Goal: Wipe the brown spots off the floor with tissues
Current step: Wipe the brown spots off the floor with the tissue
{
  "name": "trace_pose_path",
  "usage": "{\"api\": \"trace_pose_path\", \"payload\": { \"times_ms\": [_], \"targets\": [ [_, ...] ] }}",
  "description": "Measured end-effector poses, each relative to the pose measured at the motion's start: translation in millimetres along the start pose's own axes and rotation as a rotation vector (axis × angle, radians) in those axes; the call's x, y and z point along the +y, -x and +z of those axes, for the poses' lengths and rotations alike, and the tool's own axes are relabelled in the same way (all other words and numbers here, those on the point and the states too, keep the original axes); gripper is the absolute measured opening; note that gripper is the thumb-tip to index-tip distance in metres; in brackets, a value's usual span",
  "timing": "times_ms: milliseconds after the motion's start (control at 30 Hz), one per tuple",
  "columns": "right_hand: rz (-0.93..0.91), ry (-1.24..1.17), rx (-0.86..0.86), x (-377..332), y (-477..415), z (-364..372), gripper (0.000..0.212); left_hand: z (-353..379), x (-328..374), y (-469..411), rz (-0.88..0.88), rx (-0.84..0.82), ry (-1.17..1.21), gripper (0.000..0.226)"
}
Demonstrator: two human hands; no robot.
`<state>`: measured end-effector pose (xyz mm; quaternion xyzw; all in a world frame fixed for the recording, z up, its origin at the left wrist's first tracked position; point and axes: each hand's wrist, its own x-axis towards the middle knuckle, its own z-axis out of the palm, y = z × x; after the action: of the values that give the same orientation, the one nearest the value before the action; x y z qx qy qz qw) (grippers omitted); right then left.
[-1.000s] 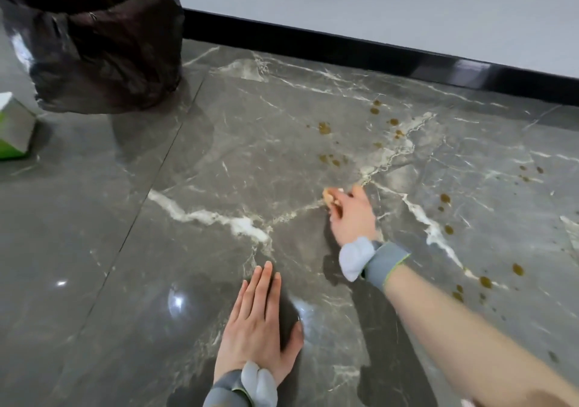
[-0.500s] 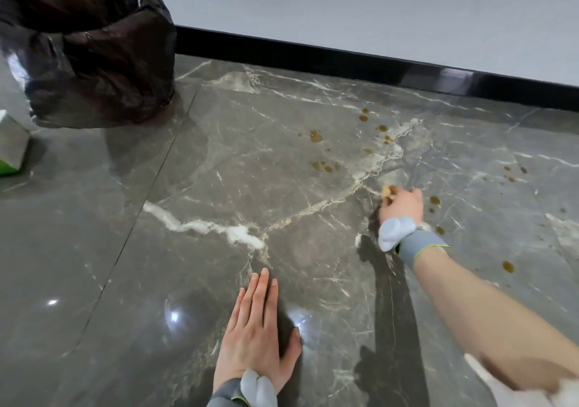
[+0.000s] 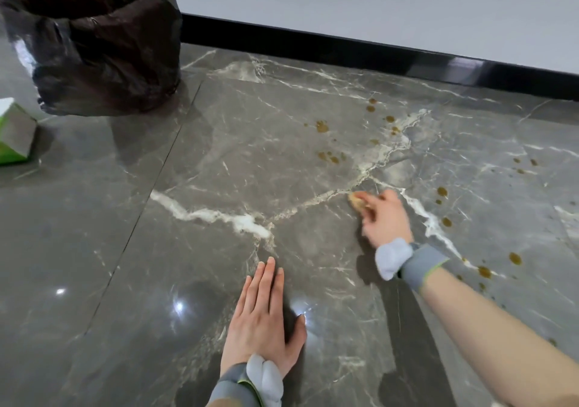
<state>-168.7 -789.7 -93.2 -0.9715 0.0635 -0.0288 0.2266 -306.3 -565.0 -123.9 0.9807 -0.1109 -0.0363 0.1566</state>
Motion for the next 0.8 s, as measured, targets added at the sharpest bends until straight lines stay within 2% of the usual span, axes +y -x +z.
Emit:
{"api": "trace_pose_path", "payload": {
  "times_ms": [33, 100, 200, 300, 400, 500, 600, 667, 800],
  "targets": [
    [0.135, 0.053, 0.042, 12, -1, -6, 0.035, 1, 0, 0, -0.002, -0.008, -0.002, 0.075],
    [0.203, 0.199, 0.067, 9, 12, -8, 0.038, 1, 1, 1, 0.003, -0.017, -0.009, 0.075],
    [-0.055, 0.175, 0.027, -26, 56, 12, 0.035, 1, 0, 1, 0.005, -0.028, -0.024, 0.076],
    [-0.267, 0.052, -0.172, -50, 102, 22, 0.032, 0, -1, 1, 0.002, -0.031, -0.004, 0.075],
    [-0.345, -0.009, -0.345, -43, 134, 5, 0.052, -1, 2, 1, 0.014, -0.01, -0.003, 0.075],
    [-0.369, 0.018, -0.352, -5, 148, -15, 0.057, -1, 9, 3, 0.007, -0.018, -0.009, 0.075],
    [-0.272, 0.082, -0.244, 48, 137, -36, 0.036, -1, 7, 2, -0.02, -0.047, -0.023, 0.077],
    [-0.163, 0.168, -0.119, 92, 125, -47, 0.035, -3, 3, 2, -0.018, -0.063, -0.041, 0.078],
    [0.329, 0.229, 0.146, 173, 103, -84, 0.042, -2, 6, 1, -0.009, -0.035, -0.068, 0.077]
  ]
}}
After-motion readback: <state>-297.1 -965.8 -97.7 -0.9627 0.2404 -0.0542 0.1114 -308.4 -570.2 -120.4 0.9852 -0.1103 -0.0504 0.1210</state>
